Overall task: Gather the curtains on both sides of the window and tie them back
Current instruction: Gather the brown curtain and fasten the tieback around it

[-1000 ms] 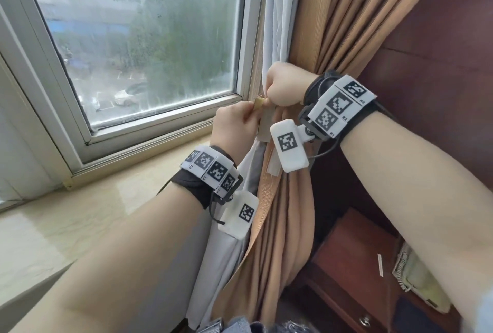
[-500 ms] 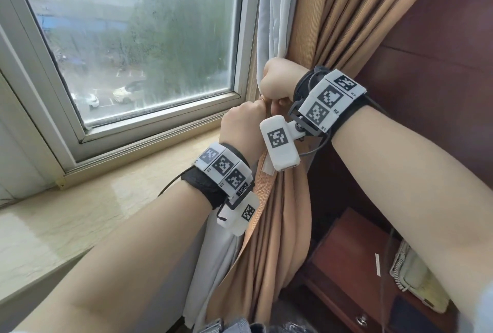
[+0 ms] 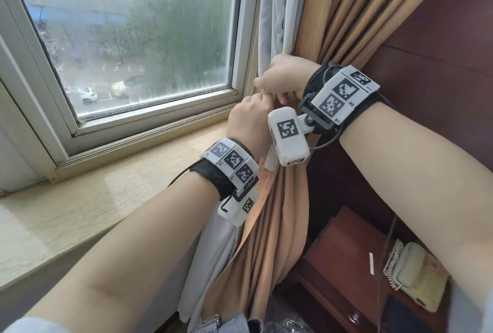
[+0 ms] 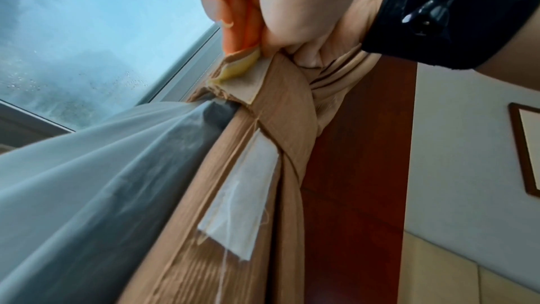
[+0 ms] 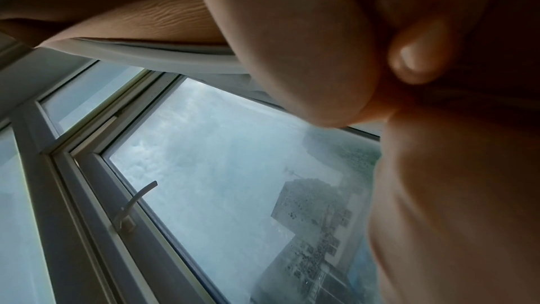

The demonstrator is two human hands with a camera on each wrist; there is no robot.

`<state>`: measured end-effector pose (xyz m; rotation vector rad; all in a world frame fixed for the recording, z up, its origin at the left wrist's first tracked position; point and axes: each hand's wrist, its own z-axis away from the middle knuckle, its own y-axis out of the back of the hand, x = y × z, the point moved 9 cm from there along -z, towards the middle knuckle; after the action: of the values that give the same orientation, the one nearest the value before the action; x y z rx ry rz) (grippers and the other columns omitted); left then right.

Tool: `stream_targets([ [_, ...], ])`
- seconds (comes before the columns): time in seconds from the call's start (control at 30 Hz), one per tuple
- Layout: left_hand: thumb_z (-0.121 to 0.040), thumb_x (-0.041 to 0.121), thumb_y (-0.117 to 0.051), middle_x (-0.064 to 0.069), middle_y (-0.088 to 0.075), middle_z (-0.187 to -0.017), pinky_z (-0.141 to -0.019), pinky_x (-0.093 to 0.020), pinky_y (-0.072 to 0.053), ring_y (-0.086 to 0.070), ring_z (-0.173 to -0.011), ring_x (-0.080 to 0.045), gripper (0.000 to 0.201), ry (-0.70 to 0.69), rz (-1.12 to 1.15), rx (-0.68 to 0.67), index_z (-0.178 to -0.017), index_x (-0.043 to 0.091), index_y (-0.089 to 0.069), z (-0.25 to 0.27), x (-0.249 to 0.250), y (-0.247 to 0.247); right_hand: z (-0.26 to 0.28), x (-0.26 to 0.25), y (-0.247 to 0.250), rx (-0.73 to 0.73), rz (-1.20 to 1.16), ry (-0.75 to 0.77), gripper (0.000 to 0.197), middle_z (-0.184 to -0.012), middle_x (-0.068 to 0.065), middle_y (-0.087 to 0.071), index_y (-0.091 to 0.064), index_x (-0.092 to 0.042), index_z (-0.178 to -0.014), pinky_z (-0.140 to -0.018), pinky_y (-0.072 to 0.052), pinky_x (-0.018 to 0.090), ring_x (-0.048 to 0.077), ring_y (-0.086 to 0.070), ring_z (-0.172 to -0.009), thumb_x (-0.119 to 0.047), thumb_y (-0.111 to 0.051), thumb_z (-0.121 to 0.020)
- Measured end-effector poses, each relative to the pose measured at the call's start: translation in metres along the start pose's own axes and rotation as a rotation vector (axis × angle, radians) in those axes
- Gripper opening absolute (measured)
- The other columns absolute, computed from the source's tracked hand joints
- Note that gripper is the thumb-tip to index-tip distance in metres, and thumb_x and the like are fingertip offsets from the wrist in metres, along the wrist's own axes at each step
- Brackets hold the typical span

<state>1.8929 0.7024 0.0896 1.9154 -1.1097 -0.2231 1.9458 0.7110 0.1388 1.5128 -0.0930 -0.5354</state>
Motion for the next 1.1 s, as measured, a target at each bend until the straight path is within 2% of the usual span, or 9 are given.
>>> stream_targets([
  [0.17, -0.087, 0.007, -0.052, -0.022, -0.062, -0.099, -0.074, -0.040, -0.045, -0.059, -0.093, -0.037, 0.022, -0.025, 0.042, 0.061, -0.105, -0.006, -0.056, 0.006, 0.012, 0.004, 0.001, 0.002, 0.000, 0.010, 0.055, -0.003, 0.028, -0.021, -0.003, -0.037, -0.048, -0.007, -0.061, -0.037, -0.031, 0.018, 0.016, -0.040, -0.038, -0.009, -0.054, -0.088],
  [0.27, -0.095, 0.021, -0.049, -0.016, -0.064, -0.098, -0.076, -0.034, -0.043, -0.058, -0.092, -0.030, 0.028, 0.034, 0.215, 0.108, -0.108, -0.001, -0.059, 0.008, 0.000, 0.006, 0.000, 0.005, -0.004, -0.032, 0.084, -0.027, 0.034, -0.020, -0.002, -0.038, -0.049, -0.004, -0.058, -0.031, -0.031, 0.014, 0.014, -0.044, -0.029, -0.002, -0.044, -0.092],
  [0.43, -0.096, 0.040, -0.044, -0.004, -0.062, -0.070, -0.064, -0.034, -0.048, -0.059, -0.067, -0.023, 0.039, 0.636, 0.879, 0.120, -0.076, 0.009, -0.059, 0.031, -0.078, -0.021, 0.000, 0.010, -0.004, -0.010, 0.085, -0.028, 0.032, -0.021, -0.003, -0.039, -0.048, -0.005, -0.061, -0.030, -0.027, 0.008, 0.011, -0.040, -0.020, -0.009, -0.053, -0.092],
  [0.5, -0.095, 0.040, -0.043, -0.004, -0.057, -0.065, -0.054, -0.026, -0.045, -0.054, -0.058, -0.018, 0.041, 0.895, 1.031, -0.070, -0.071, 0.009, -0.054, 0.047, -0.085, -0.048, -0.003, 0.011, -0.007, -0.037, 0.064, -0.050, 0.037, -0.020, -0.001, -0.038, -0.044, -0.005, -0.056, -0.026, -0.021, 0.004, 0.008, -0.035, -0.015, -0.008, -0.052, -0.093],
  [0.6, -0.095, 0.047, -0.044, -0.003, -0.054, -0.066, -0.053, -0.017, -0.043, -0.049, -0.056, -0.011, 0.046, 1.054, 1.339, -0.379, -0.075, 0.006, -0.055, 0.062, -0.062, -0.076, -0.005, 0.012, -0.012, -0.096, -0.016, -0.072, 0.040, -0.019, 0.001, -0.037, -0.040, -0.004, -0.055, -0.024, -0.017, 0.004, 0.009, -0.032, -0.012, -0.007, -0.046, -0.095],
  [0.77, -0.093, 0.036, -0.051, 0.000, -0.055, -0.050, -0.032, -0.013, -0.037, -0.047, -0.034, -0.005, 0.036, 1.172, 1.818, -0.530, -0.072, 0.008, -0.059, 0.059, -0.041, -0.092, 0.002, 0.013, -0.004, -0.016, -0.041, 0.003, 0.031, -0.020, -0.008, -0.039, -0.042, -0.012, -0.061, -0.023, -0.022, 0.006, 0.003, -0.038, -0.016, -0.009, -0.054, -0.089],
  [0.83, -0.093, 0.027, -0.053, 0.000, -0.056, -0.051, -0.030, -0.015, -0.036, -0.049, -0.034, -0.005, 0.025, 1.172, 1.874, -0.500, -0.077, 0.009, -0.057, 0.058, -0.041, -0.093, 0.005, 0.012, 0.000, 0.029, -0.019, 0.050, 0.028, -0.022, -0.017, -0.039, -0.043, -0.017, -0.063, -0.024, -0.024, 0.007, -0.001, -0.040, -0.019, -0.011, -0.059, -0.085],
  [1.0, -0.092, 0.026, -0.055, 0.000, -0.055, -0.049, -0.028, -0.014, -0.035, -0.045, -0.030, -0.005, 0.021, 1.125, 1.943, -0.447, -0.079, 0.010, -0.056, 0.060, -0.028, -0.083, -0.001, 0.013, -0.007, 0.017, -0.001, 0.011, 0.032, -0.019, -0.005, -0.038, -0.045, -0.010, -0.059, -0.031, -0.032, 0.014, 0.004, -0.037, -0.016, -0.008, -0.051, -0.090],
  [1.1, -0.094, 0.021, -0.053, 0.003, -0.048, -0.040, -0.025, -0.015, -0.031, -0.040, -0.026, -0.004, 0.023, 1.163, 1.887, -0.307, -0.074, 0.011, -0.054, 0.062, -0.041, -0.072, -0.002, 0.009, -0.006, 0.065, 0.006, 0.053, 0.029, -0.020, -0.006, -0.039, -0.047, -0.009, -0.058, -0.038, -0.041, 0.018, 0.013, -0.051, -0.034, -0.004, -0.048, -0.087],
])
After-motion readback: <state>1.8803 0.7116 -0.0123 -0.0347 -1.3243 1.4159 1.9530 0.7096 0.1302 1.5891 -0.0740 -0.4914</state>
